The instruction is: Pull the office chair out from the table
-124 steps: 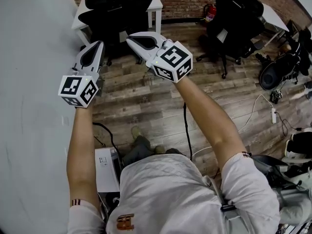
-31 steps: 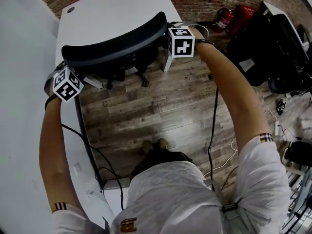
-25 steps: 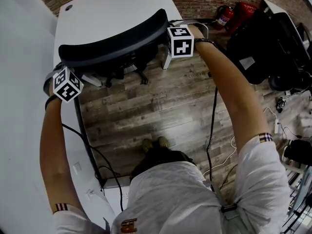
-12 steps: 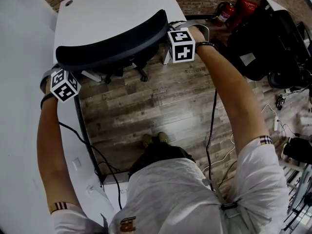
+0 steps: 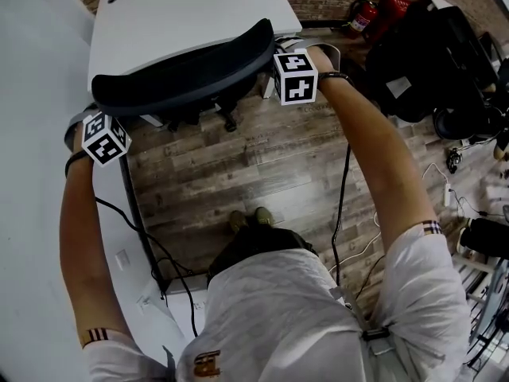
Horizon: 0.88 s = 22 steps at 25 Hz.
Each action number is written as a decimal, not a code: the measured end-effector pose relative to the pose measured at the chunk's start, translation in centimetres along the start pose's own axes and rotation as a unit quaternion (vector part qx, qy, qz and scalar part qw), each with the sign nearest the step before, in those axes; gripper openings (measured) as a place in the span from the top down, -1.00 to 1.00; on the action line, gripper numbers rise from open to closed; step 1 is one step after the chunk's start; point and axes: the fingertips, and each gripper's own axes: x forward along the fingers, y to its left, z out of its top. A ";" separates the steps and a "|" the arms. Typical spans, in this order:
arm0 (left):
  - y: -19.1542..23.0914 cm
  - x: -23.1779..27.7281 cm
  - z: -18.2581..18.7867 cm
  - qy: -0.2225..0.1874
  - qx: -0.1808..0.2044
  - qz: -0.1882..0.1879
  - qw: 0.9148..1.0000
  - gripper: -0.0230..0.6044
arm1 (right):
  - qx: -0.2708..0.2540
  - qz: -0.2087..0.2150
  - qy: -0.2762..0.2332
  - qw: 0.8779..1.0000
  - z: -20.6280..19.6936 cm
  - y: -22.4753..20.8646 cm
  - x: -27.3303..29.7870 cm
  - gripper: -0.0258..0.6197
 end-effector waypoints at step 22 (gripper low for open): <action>-11.6 -6.6 0.2 -0.009 0.002 -0.009 1.000 0.68 | 0.005 0.001 0.004 1.000 3.7 11.2 -6.6 0.68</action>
